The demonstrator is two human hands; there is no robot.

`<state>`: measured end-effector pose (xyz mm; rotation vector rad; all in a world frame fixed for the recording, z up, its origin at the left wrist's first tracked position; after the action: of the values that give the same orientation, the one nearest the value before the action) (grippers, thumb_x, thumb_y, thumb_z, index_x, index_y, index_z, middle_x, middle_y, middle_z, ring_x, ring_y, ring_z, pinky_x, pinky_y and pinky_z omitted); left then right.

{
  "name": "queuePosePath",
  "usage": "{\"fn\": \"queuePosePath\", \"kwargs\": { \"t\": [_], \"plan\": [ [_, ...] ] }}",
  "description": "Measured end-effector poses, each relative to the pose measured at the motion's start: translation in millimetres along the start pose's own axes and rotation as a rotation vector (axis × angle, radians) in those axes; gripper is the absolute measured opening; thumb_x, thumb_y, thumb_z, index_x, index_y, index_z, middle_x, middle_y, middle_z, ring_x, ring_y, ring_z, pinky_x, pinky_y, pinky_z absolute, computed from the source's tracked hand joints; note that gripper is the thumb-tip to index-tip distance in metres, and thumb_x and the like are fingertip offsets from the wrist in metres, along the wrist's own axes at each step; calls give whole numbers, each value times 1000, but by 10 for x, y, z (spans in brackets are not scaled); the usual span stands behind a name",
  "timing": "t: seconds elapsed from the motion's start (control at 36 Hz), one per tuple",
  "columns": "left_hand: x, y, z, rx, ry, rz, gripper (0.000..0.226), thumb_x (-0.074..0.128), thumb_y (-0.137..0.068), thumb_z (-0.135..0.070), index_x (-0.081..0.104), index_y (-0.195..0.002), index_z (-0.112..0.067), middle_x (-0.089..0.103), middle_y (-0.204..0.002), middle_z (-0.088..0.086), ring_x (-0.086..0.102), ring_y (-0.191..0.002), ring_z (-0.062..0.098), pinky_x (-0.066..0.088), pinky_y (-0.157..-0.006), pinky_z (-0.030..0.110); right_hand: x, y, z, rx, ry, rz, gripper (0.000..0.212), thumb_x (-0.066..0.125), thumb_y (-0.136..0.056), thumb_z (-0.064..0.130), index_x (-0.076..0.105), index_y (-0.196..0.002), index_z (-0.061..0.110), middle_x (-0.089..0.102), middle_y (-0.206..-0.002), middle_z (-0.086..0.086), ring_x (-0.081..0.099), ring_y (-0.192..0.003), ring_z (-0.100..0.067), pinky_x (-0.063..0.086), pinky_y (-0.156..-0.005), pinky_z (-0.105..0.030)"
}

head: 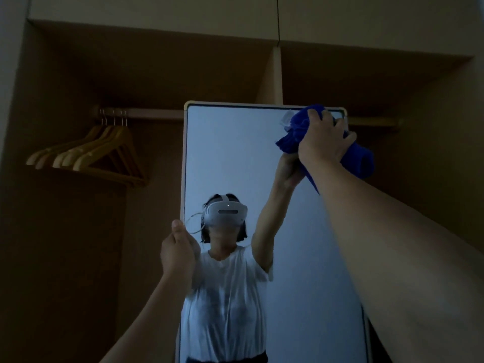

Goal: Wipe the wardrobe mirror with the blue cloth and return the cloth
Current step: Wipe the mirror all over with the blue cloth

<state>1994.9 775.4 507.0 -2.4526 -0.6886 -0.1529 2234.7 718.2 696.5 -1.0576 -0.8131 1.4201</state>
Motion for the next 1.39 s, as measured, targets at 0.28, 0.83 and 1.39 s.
{"fn": "queuePosePath", "kwargs": {
  "t": [0.28, 0.83, 1.39],
  "plan": [
    [3, 10, 0, -11, -37, -16, 60, 23, -95, -55, 58, -92, -6, 58, -80, 12, 58, -84, 27, 47, -82, 41, -61, -115, -192, 51, 29, 32, 53, 53, -90, 16, 34, -139, 23, 38, -141, -10, 34, -126, -35, 25, -101, -53],
    [-2, 42, -22, -16, -27, -29, 59, 24, -95, -55, 57, -90, -7, 59, -81, 14, 60, -87, 31, 47, -77, 40, -41, -41, -369, 139, 21, 24, 58, 58, -84, 34, 39, -135, 17, 51, -128, -11, 39, -117, -32, 33, -90, -44],
    [-46, 179, -142, 64, 0, 8, 56, 25, -98, -47, 47, -62, -11, 48, -59, 10, 47, -57, 23, 37, -60, 32, 48, 389, -512, 191, -72, 51, 70, 67, -79, 22, 31, -138, 15, 51, -131, -7, 41, -117, -29, 37, -89, -44]
  ]
}}
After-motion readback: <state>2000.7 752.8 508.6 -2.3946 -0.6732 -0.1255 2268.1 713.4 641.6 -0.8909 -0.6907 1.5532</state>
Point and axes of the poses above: each hand's wrist, its own y-axis away from the middle knuckle, its own x-axis out of the palm, z = x × y, the point moved 1 cm from there along -y, towards the middle knuckle
